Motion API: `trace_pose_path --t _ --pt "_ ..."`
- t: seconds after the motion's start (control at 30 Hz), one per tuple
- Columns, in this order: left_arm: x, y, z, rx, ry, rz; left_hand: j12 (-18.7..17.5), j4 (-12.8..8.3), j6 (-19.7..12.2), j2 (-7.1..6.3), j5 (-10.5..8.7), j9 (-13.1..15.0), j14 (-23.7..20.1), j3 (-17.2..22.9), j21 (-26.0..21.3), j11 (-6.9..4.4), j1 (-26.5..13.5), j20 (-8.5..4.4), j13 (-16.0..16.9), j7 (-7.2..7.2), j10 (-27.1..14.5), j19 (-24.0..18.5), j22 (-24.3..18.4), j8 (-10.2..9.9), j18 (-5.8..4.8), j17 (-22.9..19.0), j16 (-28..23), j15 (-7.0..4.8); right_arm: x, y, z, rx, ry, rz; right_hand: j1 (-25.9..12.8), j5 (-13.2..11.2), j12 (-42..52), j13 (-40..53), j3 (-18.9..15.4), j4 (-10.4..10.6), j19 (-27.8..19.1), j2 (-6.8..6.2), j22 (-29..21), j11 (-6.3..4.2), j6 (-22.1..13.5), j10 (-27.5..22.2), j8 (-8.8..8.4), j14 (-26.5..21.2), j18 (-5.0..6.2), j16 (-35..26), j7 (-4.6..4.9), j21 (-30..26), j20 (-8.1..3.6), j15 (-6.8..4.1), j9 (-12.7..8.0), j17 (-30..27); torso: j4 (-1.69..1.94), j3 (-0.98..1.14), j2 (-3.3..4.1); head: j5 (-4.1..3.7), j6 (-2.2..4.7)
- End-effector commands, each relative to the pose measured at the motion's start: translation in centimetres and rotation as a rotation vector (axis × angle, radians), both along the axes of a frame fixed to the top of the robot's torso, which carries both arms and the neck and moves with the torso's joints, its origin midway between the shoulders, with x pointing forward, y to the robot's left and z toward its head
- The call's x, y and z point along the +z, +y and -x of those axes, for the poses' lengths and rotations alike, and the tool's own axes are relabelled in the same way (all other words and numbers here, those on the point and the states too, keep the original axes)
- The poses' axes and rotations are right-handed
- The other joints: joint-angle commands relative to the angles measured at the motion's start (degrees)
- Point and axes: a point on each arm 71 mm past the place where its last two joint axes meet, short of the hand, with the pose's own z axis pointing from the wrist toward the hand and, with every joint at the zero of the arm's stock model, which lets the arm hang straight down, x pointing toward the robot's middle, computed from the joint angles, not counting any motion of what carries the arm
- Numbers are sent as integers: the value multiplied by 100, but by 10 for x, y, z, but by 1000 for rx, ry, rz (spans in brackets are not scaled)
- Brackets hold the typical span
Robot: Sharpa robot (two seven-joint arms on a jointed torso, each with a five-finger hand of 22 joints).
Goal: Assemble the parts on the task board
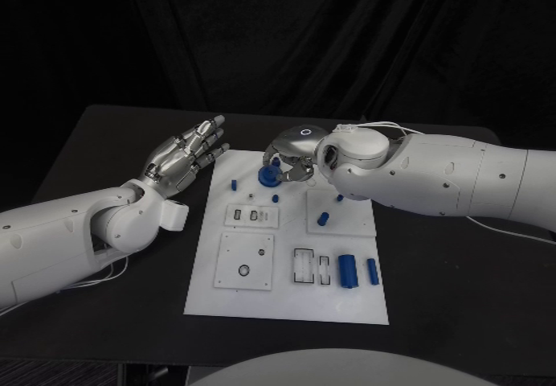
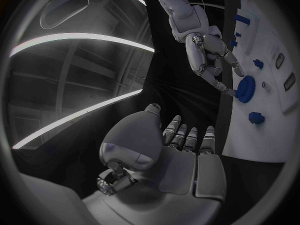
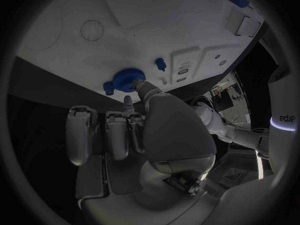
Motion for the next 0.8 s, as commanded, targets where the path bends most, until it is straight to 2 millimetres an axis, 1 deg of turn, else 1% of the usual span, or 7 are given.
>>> trace_pose_path --t 0.03,0.17,0.3,0.47,0.53,0.63,0.8 --pt "0 -1 1 -12 -6 13 -31 -9 -24 10 23 1 -9 37 14 23 45 35 4 3 1 -11 1 23 114 -4 -19 43 -1 -2 0 -9 -20 9 37 14 15 1509 26 -9 75 -20 1270 -42 35 585 -40 584 -41 17 15 -30 -32 -38 -13 1510 -1 4 -1 6 -3" --pt "0 0 1 -11 -6 13 -31 -10 -28 11 26 1 -6 44 14 22 47 36 4 2 0 -11 1 22 114 -2 -17 50 3 -5 2 1 -49 -28 24 -3 15 1509 23 -3 59 -22 1262 -40 37 585 -52 584 -36 17 17 -49 -33 -37 -25 1510 -7 7 -6 11 5" --pt "0 3 2 -2 -6 11 -26 -12 -20 10 28 2 -4 47 16 22 48 37 5 1 2 -9 2 25 114 -1 -15 53 15 -14 6 18 -108 -98 -38 -107 15 1509 -3 39 65 -37 1263 -37 123 585 -69 584 -37 17 25 -49 -35 -39 -70 1510 -19 6 -15 45 12" --pt "0 7 3 8 -6 7 -19 -15 -12 7 29 3 -1 49 17 23 50 38 6 1 6 -8 3 28 114 1 -13 55 36 -32 12 23 -158 -137 -324 -341 15 1509 -134 286 163 -28 1303 -32 380 585 -71 584 -68 17 39 47 -36 -38 -149 1510 -5 -6 -14 42 17" --pt "0 8 3 12 -6 6 -19 -15 -12 7 29 3 -1 49 17 23 50 38 6 1 6 -8 3 28 114 1 -13 55 47 -46 15 8 -169 -135 -452 -390 15 1509 -194 407 208 -26 1323 -43 616 585 -5 584 -82 17 23 95 -42 -47 -138 1510 -9 -9 -16 53 16" --pt "1 9 4 15 -6 4 -12 -19 -8 2 31 4 1 51 17 24 53 39 8 1 10 -7 3 31 114 2 -12 58 55 -71 19 -36 -164 -118 -517 -440 15 1509 -229 479 255 -22 1344 -43 701 585 -2 584 -97 17 25 148 -47 -50 -143 1510 -17 -13 -16 61 21" --pt "0 7 4 9 -6 7 -10 -22 -3 0 32 5 3 53 18 26 55 40 9 2 13 -5 4 33 114 3 -10 59 54 -118 25 -106 -150 -102 -596 -651 15 1509 -300 629 357 -3 1390 -42 1027 585 70 584 -133 17 25 267 -51 -52 -115 1510 -13 -3 4 -30 34"
